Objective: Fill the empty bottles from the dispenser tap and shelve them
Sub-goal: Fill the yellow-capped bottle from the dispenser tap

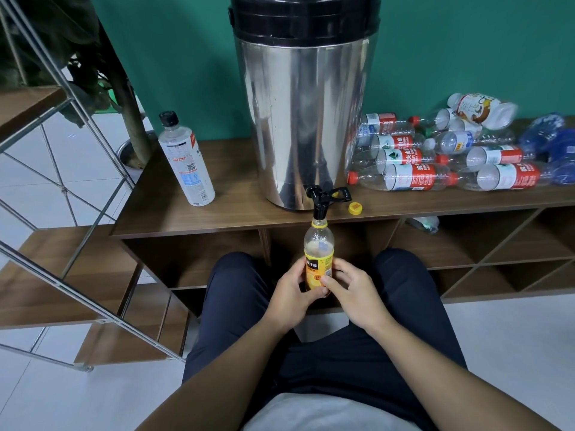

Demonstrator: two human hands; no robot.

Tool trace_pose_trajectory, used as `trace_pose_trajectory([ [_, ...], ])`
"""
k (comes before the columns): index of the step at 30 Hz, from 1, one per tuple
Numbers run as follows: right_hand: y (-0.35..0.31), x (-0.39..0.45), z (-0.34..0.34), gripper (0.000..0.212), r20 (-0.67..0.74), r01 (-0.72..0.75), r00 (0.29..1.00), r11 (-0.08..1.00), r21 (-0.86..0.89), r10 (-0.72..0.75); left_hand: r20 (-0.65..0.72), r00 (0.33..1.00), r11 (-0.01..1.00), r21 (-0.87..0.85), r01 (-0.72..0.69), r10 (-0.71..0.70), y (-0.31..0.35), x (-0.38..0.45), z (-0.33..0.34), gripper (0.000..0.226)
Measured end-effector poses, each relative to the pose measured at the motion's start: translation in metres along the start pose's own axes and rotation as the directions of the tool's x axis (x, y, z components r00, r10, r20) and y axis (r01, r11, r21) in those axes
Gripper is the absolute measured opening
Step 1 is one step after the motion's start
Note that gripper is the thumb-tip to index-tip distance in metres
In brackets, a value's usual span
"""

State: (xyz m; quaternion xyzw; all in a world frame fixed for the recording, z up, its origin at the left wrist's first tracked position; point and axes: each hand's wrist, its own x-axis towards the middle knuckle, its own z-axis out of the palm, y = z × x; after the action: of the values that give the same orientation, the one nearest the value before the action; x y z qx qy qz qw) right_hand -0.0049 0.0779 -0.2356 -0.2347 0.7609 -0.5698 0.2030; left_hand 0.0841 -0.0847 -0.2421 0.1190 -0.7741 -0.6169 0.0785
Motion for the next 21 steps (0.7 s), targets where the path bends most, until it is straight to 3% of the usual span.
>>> trace_pose_trajectory([
  [21,0.0028,-0.0001,0.0012,0.041,0.012,0.001,1.000,1.000,-0.013,-0.001,0.004,1.000,1.000,-0.014,0.007,-0.007,-0.0052,0.0017,-0.0008,0.056],
])
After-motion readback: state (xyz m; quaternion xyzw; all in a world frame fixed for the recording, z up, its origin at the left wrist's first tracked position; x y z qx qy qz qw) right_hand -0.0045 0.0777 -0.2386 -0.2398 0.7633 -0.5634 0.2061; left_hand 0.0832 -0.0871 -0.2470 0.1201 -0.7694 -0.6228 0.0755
